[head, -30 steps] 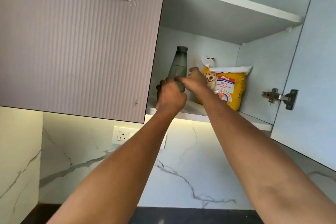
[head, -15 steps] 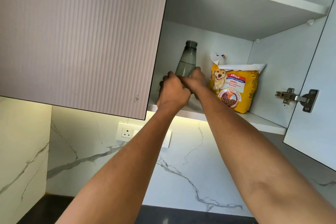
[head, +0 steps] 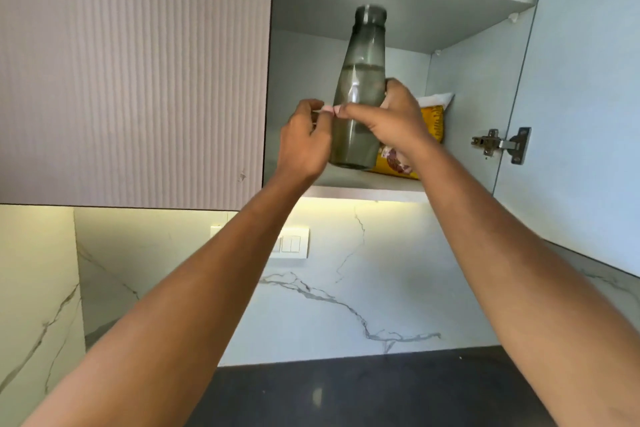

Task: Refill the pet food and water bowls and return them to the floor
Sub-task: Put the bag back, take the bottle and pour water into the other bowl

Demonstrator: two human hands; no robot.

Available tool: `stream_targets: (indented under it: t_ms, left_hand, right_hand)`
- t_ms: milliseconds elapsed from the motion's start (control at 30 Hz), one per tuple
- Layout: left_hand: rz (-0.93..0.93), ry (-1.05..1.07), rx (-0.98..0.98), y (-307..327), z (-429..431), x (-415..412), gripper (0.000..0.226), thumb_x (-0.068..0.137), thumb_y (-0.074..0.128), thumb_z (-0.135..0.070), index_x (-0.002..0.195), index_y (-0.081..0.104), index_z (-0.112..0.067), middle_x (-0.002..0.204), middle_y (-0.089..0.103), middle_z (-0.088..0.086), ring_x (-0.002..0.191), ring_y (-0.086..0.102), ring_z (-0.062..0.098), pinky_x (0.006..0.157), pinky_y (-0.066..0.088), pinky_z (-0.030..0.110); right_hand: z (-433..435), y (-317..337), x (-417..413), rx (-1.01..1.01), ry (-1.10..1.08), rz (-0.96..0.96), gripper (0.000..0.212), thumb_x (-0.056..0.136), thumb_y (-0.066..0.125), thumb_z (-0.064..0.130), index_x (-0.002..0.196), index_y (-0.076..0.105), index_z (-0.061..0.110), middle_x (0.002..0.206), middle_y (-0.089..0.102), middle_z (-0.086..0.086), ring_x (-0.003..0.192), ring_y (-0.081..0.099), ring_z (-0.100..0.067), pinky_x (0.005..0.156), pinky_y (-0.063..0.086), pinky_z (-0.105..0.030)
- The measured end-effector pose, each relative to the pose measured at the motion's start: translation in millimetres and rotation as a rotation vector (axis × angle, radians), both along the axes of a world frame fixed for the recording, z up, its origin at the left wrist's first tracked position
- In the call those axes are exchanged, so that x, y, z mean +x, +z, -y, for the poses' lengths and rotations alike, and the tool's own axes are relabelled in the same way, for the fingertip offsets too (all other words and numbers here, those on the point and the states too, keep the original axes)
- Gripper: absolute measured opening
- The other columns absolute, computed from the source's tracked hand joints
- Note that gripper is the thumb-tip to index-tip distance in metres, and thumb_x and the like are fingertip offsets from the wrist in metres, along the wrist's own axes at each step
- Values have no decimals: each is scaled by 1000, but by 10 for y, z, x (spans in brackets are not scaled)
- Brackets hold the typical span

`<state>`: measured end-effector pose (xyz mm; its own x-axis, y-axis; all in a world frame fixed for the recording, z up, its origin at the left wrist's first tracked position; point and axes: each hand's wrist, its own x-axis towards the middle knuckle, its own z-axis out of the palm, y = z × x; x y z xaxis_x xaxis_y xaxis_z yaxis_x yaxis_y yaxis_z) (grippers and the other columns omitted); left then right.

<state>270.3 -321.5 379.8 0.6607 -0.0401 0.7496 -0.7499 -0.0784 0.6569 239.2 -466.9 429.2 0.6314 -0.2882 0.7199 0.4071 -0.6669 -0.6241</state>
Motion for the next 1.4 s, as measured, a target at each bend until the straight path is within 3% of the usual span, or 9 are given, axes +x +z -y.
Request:
stream_targets:
  t_ms: [100, 300, 467, 567, 800, 967, 1167, 1300, 1400]
  left_hand:
    - [-21, -169, -47, -121, -126, -210, 46, 100, 42, -48, 125, 64, -16, 115, 72, 4, 110, 69, 25, 95, 59, 55]
    - [-97, -355, -98, -603, -419, -632, 33, 107, 46, -36, 115, 68, -12, 111, 74, 12, 107, 71, 31, 88, 61, 50]
    - [-183, -333, -2, -1330, -725, -774, 30, 104, 50, -41, 110, 70, -20, 95, 74, -9, 94, 71, 18, 89, 60, 49]
    - [-222, -302, 91, -1886, -954, -847, 36, 102, 50, -46, 115, 68, -19, 104, 76, -2, 102, 72, 23, 89, 58, 59]
    - [-429, -349, 251, -3114, -1575, -1027, 34, 101, 54, -43, 121, 68, -18, 109, 77, 0, 100, 75, 21, 86, 62, 50]
    - [-617, -80, 344, -3846, -2032, -801, 18, 97, 64, -31, 112, 72, -25, 97, 78, -4, 90, 75, 16, 88, 61, 48]
    - [-941, 335, 495, -4542, -2498, -659, 17, 95, 62, -19, 111, 69, -19, 104, 73, 1, 99, 70, 22, 90, 57, 37]
    - [-1137, 374, 553, -4806, -2585, -701, 15, 89, 59, -25, 94, 70, -16, 83, 73, 2, 80, 69, 24, 71, 56, 36]
    - [-1211, 330, 530, -4954, -2574, -736, 19, 87, 58, -30, 82, 69, -16, 66, 75, 5, 62, 73, 24, 72, 65, 44]
  right_hand:
    - [-121, -70, -389, 6, 37, 36, 70, 58, 94, 51, 117, 69, 22, 107, 78, 5, 98, 77, -13, 88, 66, -44]
    - [-404, -733, -848, 45, 77, 10, 74, 58, 97, 48, 122, 68, 25, 109, 81, 8, 101, 78, -12, 90, 65, -46]
    - [-702, -1684, -1069, 55, 68, -61, 69, 68, 100, 30, 127, 64, 22, 109, 79, 11, 98, 75, 1, 88, 62, -26]
    - [-903, -2309, -1167, 75, 97, -149, 70, 70, 100, 28, 128, 61, 21, 110, 78, 11, 99, 75, -1, 86, 62, -24]
    - [-1294, -3603, -1422, 79, 155, -395, 75, 67, 100, 32, 129, 59, 25, 108, 77, 15, 100, 75, 1, 88, 62, -23]
    - [-1500, -4253, -1520, 56, 142, -643, 80, 58, 93, 53, 128, 55, 36, 107, 75, 18, 100, 73, -2, 92, 61, -38]
    - [-1613, -4804, -1527, -50, 226, -893, 77, 61, 90, 59, 126, 53, 42, 115, 69, 19, 108, 68, -7, 97, 59, -42]
    - [-1598, -5033, -1527, -123, 245, -1011, 78, 58, 88, 64, 123, 51, 42, 114, 68, 19, 106, 67, -8, 94, 59, -44]
    - [-1551, -5136, -1509, -177, 269, -1095, 83, 56, 86, 68, 127, 49, 45, 118, 67, 19, 110, 66, -9, 96, 59, -44]
